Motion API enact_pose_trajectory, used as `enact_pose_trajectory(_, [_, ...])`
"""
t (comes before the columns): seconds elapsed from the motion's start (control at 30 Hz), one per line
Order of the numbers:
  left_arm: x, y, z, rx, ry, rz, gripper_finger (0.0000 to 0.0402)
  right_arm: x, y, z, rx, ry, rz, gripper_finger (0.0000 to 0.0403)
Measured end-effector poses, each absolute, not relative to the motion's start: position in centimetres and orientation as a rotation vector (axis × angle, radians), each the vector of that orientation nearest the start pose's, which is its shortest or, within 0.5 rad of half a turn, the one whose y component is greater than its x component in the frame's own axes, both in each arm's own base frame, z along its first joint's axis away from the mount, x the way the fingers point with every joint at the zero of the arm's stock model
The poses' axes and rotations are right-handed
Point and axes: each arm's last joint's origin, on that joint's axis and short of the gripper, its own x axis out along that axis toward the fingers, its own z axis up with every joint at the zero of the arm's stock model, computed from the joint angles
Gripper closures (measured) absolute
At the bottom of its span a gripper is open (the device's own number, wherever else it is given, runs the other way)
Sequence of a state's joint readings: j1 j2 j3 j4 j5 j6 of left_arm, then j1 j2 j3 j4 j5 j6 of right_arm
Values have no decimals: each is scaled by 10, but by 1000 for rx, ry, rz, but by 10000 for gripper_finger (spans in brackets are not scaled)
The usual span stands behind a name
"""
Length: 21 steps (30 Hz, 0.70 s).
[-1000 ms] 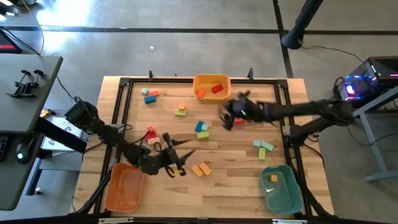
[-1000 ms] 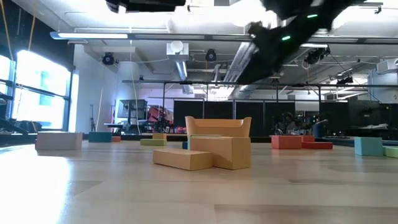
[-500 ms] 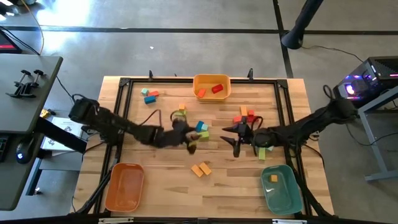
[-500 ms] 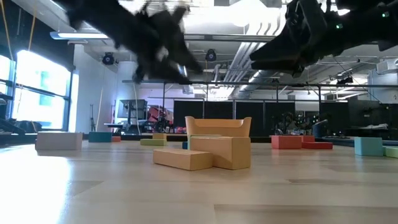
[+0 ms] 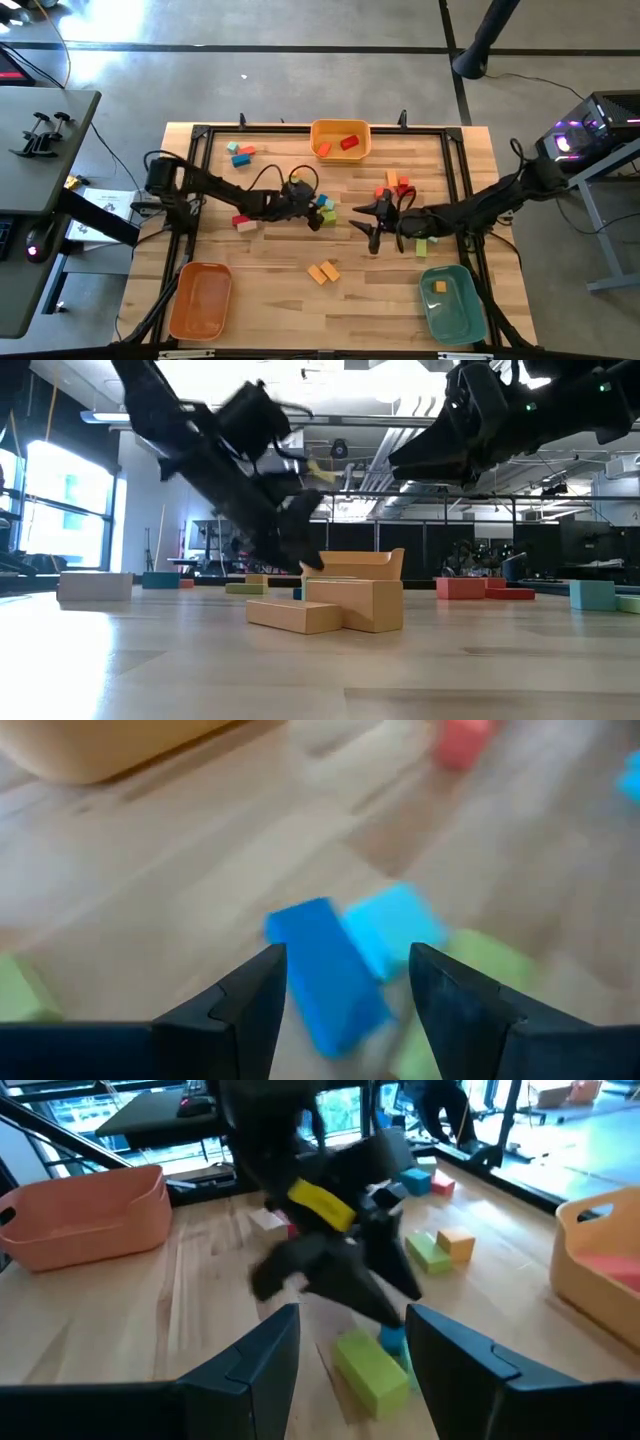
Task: Sort blocks by size
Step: Put the blue narrow rectangular block into the orange bin
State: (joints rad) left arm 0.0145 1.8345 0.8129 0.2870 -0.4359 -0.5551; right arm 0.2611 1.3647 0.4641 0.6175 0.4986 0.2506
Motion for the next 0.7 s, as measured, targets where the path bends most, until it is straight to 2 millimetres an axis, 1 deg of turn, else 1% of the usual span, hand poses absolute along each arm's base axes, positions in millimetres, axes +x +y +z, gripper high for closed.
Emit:
enact_pose_trajectory(0.2, [336, 31, 101, -348, 627, 672, 202, 250, 59, 176, 174, 246, -252, 222])
enact_pose_trajectory(0.37, [334, 30, 100, -342, 664, 681, 202, 249, 61, 175, 173, 249, -246, 222])
enact_pose_trajectory(0.5, [322, 24, 113, -372, 763, 671, 202, 249, 61, 175, 166, 253, -246, 222])
enact_pose_trajectory(0.6, [307, 15, 130, -387, 831, 675, 202, 249, 60, 175, 165, 255, -251, 222])
enact_pose_trajectory(0.7, [295, 4, 151, -396, 812, 698, 202, 249, 58, 174, 163, 259, -260, 222])
